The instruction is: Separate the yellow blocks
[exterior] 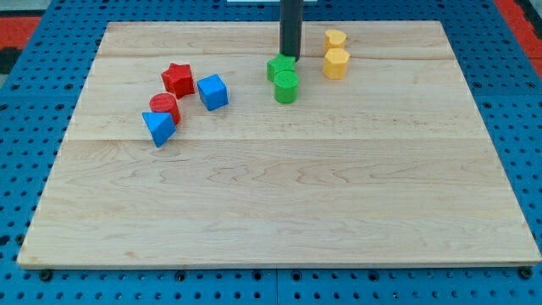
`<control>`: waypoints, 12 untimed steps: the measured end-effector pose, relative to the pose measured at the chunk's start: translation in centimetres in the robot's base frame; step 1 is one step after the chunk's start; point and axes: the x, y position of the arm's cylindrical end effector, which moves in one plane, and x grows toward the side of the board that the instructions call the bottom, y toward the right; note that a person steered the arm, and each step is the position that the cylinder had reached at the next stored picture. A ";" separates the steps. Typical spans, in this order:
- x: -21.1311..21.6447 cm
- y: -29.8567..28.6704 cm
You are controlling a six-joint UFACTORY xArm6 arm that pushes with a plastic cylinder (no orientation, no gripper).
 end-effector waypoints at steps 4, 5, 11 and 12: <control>4.4 -3.0; 2.3 0.5; 7.9 -3.4; 7.2 0.0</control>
